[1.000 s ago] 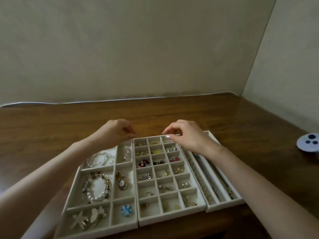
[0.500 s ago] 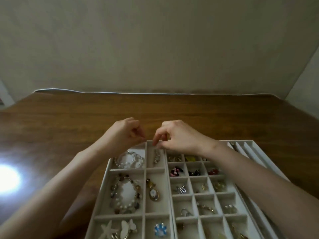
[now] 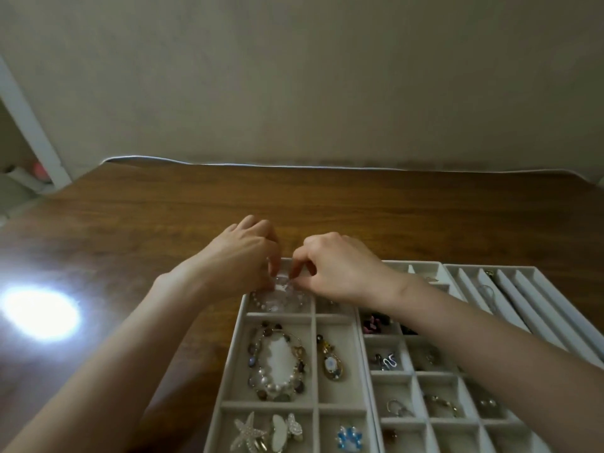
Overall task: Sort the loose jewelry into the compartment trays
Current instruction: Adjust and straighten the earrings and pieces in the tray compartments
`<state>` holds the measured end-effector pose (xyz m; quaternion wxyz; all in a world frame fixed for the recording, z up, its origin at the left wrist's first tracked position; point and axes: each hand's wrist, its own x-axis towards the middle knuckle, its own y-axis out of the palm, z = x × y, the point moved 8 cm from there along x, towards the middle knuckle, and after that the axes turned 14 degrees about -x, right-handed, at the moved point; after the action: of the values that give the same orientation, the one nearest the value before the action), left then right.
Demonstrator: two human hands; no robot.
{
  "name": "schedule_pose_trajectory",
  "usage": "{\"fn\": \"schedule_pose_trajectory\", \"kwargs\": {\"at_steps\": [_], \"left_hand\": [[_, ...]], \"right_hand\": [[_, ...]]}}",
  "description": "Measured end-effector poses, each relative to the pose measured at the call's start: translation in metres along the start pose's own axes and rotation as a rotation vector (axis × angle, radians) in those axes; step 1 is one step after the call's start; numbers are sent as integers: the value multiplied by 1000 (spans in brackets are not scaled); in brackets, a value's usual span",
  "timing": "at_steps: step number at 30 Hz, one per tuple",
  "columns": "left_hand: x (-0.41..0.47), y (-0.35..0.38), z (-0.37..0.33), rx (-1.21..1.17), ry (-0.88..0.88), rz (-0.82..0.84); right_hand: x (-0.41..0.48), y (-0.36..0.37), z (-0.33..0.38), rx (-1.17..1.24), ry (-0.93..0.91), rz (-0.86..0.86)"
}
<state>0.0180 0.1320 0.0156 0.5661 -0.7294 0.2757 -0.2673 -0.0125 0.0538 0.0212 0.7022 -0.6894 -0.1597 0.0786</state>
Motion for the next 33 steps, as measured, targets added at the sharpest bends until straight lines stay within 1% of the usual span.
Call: {"fn": "schedule_pose_trajectory", "kwargs": {"at_steps": [4,7,9,10,13,15,18,22,26,28,30,31,33], "left_hand": [[1,7,-2,-24,9,31],[5,6,2,-29,22,3],[6,-2,4,-146,-2,-47],[5,-8,4,-264,-24,-83],[1,-18,7,-698,-99,-149],[1,-19,9,-896,-120,-139],[-2,-13,10,-1081,-155,-33],[-2,-6,17,-1104,-222,32],[-3,-1,25,-1118,-318,22],[-4,-2,30,-1131,-361,-4],[-5,0,34,-1109,-406,0],[-6,2,35,-1049,-418,9],[-5,3,34,-834,-406,17]], "right_hand": [[11,4,19,-170,-22,-38],[14,4,21,-156,-2,-36],[15,2,7,-7,66,-5],[14,2,-1,123,110,20],[9,-1,-18,638,195,45],[4,0,-23,860,229,69],[0,1,-31,999,249,48],[-4,-4,-41,1147,277,-39],[-8,1,-36,1279,275,2],[-9,2,-34,1234,286,1],[-8,2,-32,1131,288,3],[-8,2,-30,1079,287,12],[-6,4,-25,932,286,32]]}}
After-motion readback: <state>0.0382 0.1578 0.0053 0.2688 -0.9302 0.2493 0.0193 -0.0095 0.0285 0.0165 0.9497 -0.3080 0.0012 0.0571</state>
